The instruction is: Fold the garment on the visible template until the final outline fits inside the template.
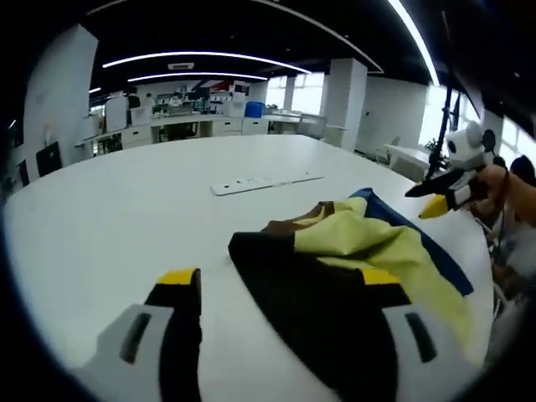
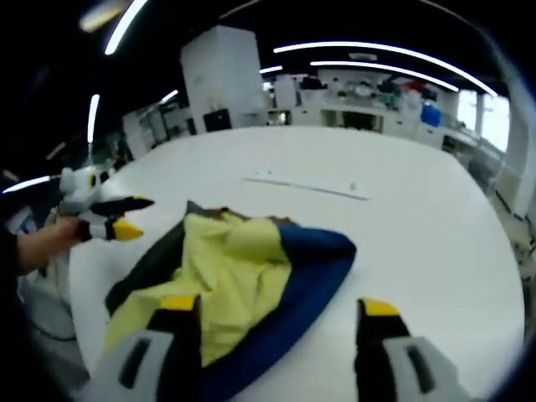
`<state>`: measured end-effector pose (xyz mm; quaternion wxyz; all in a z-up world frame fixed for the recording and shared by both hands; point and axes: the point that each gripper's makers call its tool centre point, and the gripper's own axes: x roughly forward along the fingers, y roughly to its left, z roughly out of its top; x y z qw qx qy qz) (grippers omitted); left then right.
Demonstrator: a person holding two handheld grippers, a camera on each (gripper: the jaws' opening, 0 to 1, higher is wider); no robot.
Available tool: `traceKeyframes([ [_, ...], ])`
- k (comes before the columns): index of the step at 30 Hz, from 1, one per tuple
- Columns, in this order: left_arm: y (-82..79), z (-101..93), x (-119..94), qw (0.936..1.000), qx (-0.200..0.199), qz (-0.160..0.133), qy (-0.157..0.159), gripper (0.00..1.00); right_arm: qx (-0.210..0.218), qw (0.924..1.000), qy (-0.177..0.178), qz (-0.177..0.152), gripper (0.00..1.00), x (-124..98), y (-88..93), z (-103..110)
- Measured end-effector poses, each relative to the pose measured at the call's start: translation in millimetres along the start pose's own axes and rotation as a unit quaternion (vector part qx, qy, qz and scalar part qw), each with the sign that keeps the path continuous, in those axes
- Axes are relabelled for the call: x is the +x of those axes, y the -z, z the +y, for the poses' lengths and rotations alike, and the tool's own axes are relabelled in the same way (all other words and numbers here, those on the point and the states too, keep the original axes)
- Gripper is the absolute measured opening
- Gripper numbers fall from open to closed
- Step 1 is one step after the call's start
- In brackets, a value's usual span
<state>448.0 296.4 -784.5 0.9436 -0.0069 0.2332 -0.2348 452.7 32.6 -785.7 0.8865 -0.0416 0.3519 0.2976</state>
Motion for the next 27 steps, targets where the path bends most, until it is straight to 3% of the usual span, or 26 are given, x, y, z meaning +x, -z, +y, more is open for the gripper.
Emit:
traceKeyframes([
  [12,15.9,-40.1,-22.5,0.9996,-0.003,0.007,0.028,0.67,0.022,0.9992,-0.032,0.012,0.7,-17.8,36.2,33.9],
  [22,36.1,-74.0,-19.9,0.9981,0.028,0.032,0.045,0.54,0.026,0.9991,-0.028,0.018,0.56,-22.4,64.0,55.3],
  [27,47.5,-80.5,-16.0,0.9977,0.032,0.038,0.045,0.4,0.012,0.9995,-0.019,0.023,0.5,-21.9,76.3,60.9],
])
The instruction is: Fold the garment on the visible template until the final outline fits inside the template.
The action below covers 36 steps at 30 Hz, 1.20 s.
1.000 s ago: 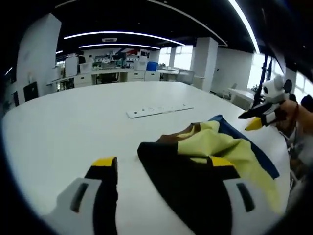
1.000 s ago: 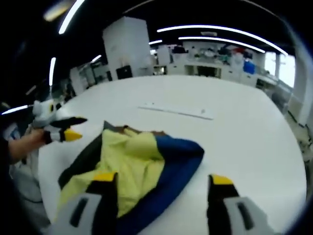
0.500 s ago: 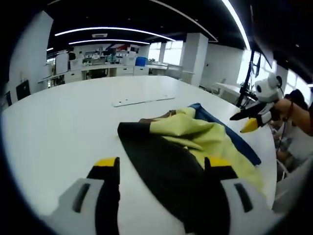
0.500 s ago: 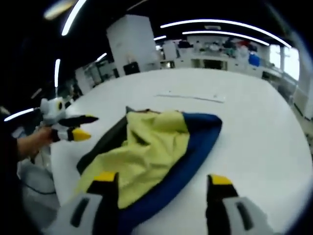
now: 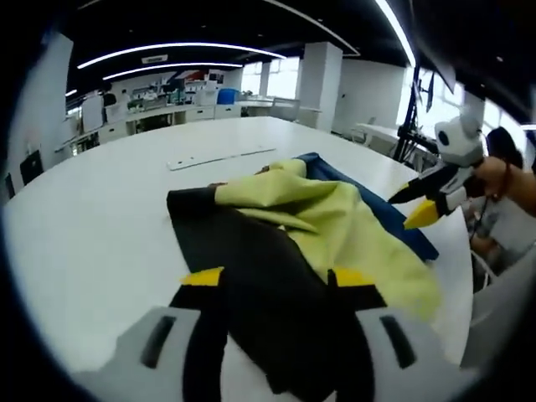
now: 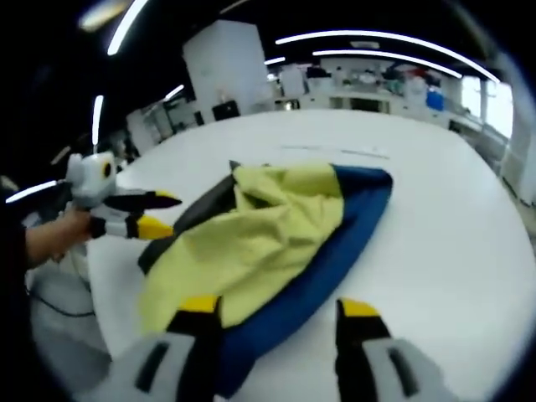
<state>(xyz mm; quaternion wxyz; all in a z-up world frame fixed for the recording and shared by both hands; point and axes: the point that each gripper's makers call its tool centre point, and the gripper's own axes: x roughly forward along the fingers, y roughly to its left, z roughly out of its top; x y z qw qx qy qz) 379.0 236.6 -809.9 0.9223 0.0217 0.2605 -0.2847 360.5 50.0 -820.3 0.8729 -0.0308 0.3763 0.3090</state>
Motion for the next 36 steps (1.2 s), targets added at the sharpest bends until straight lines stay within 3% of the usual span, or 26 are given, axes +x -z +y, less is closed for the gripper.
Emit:
traceKeyframes([
  [12,23.2,-9.4,6.2,0.9993,-0.015,0.034,-0.008,0.14,0.029,0.999,0.032,-0.014,0.27,-0.8,20.5,5.9],
  [21,26.6,-9.7,7.2,0.999,-0.013,0.041,-0.012,0.0,0.024,0.9982,0.055,-0.01,0.0,-3.8,24.5,2.4],
  [25,24.3,-9.2,5.5,0.9991,-0.016,0.038,-0.011,0.0,0.016,0.9983,0.055,-0.011,0.0,-3.9,23.8,4.3],
  [32,17.6,-0.4,-2.5,0.9992,0.018,0.025,-0.024,0.0,0.001,0.9983,0.055,-0.018,0.0,-9.1,16.6,3.2],
  [36,1.1,6.4,-11.4,0.9997,-0.006,0.0,-0.024,0.0,-0.024,0.9966,0.077,-0.017,0.0,-15.4,10.8,-11.2],
])
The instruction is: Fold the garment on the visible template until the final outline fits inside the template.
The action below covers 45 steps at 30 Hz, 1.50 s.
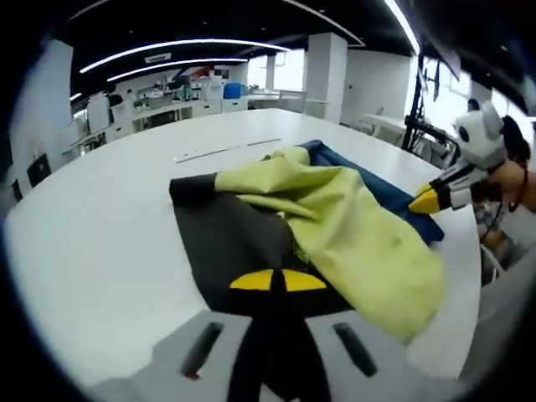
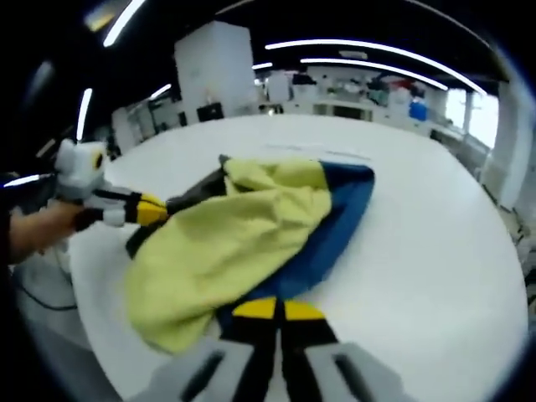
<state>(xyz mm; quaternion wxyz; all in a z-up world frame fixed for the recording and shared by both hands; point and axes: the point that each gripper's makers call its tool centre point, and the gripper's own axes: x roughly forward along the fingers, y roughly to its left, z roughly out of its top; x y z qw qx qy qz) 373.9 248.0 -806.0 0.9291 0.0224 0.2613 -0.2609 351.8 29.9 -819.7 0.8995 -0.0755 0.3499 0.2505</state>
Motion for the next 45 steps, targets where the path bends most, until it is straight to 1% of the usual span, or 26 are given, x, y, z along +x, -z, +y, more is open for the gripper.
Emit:
traceKeyframes([
  [2,-4.4,4.3,-4.9,1.0,0.0,-0.003,-0.005,0.0,-0.003,1.0,0.004,-0.002,0.0,-1.6,-3.1,-7.3],
  [4,-6.5,13.6,-8.8,0.9999,0.005,-0.005,-0.015,0.0,-0.007,0.9999,0.007,-0.004,0.0,-3.2,-5.7,-13.7],
  [6,-9.2,19.9,-13.1,0.9997,0.003,-0.009,-0.023,0.0,-0.01,0.9998,0.014,-0.003,0.0,-5.2,-7.6,-21.3],
  [9,-12.5,33.8,-18.2,0.9992,0.003,-0.012,-0.038,0.0,-0.002,0.9998,0.02,-0.004,0.0,-7.0,-9.0,-31.6],
  [12,-11.6,52.9,-23.1,0.9984,-0.001,-0.01,-0.055,0.0,-0.005,0.9996,0.028,-0.001,0.0,-8.8,-11.1,-43.8],
  [16,-8.8,74.1,-26.9,0.9973,-0.008,-0.006,-0.072,0.0,-0.008,0.9992,0.039,0.005,0.0,-10.1,-12.7,-61.4],
  [17,-8.6,76.7,-27.8,0.9971,-0.009,-0.005,-0.076,0.0,-0.007,0.9991,0.042,0.005,0.0,-9.9,-12.9,-64.7],
  [22,-4.4,92.3,-28.2,0.9959,-0.001,0.008,-0.091,0.0,-0.014,0.9979,0.062,0.013,0.0,-10.0,-14.5,-87.1],
  [24,-2.5,101.9,-28.2,0.9949,0.007,0.013,-0.099,0.0,-0.015,0.9973,0.07,0.017,0.0,-9.2,-14.4,-96.2],
  [26,0.6,117.5,-28.0,0.9938,0.013,0.022,-0.108,0.0,-0.015,0.9964,0.081,0.022,0.0,-9.5,-12.9,-106.6],
  [28,-0.4,121.0,-30.8,0.9932,0.013,0.024,-0.113,0.0,-0.016,0.9956,0.088,0.026,0.0,-8.9,-12.0,-114.9],
  [30,0.5,132.0,-30.3,0.9924,0.018,0.029,-0.118,0.0,-0.023,0.9944,0.097,0.033,0.0,-7.4,-10.1,-125.1],
  [32,0.8,138.0,-29.5,0.9913,0.029,0.034,-0.124,0.0,-0.028,0.9934,0.104,0.039,0.0,-6.0,-8.5,-132.6],
  [35,1.9,146.3,-27.2,0.9902,0.03,0.04,-0.13,0.0,-0.04,0.9914,0.115,0.048,0.0,-5.6,-6.3,-143.1],
  [39,4.2,166.5,-26.0,0.9875,0.027,0.043,-0.149,0.0,-0.046,0.9894,0.125,0.06,0.0,-3.1,-2.6,-158.5],
  [40,4.6,171.3,-26.3,0.9864,0.022,0.043,-0.157,0.0,-0.046,0.9887,0.128,0.063,0.0,-2.9,-1.3,-161.6],
  [42,3.1,177.4,-25.7,0.9861,0.012,0.037,-0.161,0.0,-0.049,0.9873,0.135,0.068,0.0,-2.3,0.1,-167.9],
  [45,2.8,187.7,-22.8,0.9846,0.016,0.038,-0.17,0.0,-0.049,0.986,0.143,0.071,0.0,0.4,-0.8,-178.1],
])
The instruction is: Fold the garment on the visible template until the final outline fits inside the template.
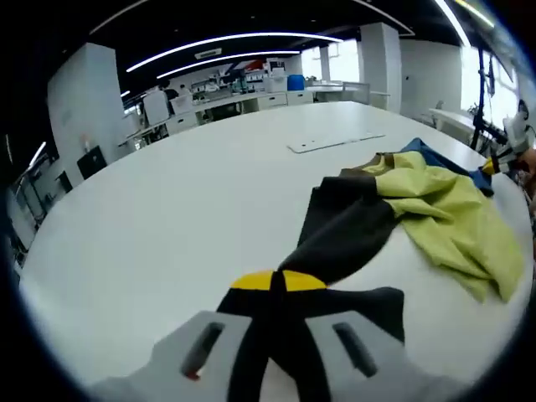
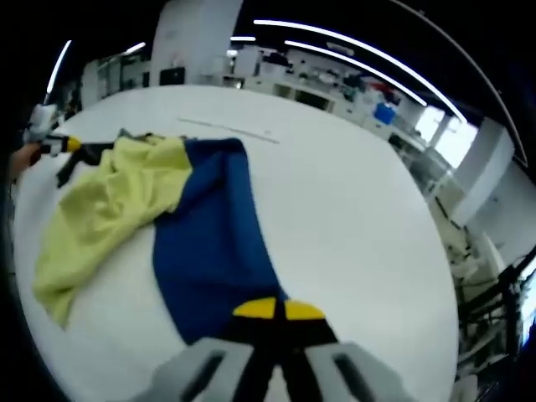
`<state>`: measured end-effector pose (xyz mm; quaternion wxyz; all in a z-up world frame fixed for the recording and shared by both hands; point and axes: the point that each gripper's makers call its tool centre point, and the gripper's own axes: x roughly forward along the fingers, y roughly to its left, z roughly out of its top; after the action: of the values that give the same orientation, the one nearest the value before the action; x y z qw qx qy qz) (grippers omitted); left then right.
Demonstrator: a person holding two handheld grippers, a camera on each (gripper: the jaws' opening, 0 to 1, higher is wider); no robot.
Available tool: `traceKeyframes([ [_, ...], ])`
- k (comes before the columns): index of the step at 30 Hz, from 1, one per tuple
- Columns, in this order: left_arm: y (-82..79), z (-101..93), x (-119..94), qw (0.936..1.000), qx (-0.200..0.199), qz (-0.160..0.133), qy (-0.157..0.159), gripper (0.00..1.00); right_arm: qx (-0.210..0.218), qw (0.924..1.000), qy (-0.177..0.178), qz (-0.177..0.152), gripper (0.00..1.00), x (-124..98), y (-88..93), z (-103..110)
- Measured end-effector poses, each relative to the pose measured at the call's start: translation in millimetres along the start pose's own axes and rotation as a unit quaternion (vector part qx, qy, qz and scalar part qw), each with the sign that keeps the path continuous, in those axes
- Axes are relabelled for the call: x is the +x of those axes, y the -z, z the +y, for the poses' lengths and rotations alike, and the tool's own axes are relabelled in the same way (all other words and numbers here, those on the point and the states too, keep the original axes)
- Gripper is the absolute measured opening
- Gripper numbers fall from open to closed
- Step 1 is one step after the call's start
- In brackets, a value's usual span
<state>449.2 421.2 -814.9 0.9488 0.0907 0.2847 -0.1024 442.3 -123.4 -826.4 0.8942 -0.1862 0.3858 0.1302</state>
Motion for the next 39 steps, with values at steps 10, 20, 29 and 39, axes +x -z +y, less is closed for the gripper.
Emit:
traceKeyframes([
  [10,-1.7,21.0,12.6,0.9991,0.03,0.018,-0.023,0.0,-0.007,0.9995,0.027,0.018,0.0,16.4,0.9,-22.6],
  [20,-6.7,42.0,25.9,0.9984,0.037,0.029,-0.032,0.0,-0.029,0.9977,0.05,0.037,0.0,27.0,5.4,-48.8],
  [29,-7.7,54.7,32.2,0.997,0.052,0.042,-0.038,0.0,-0.028,0.9967,0.059,0.048,0.0,26.8,15.6,-61.3],
  [39,-4.4,75.0,34.6,0.9968,0.03,0.051,-0.054,0.0,-0.042,0.9948,0.075,0.054,0.0,28.7,16.5,-81.3],
])
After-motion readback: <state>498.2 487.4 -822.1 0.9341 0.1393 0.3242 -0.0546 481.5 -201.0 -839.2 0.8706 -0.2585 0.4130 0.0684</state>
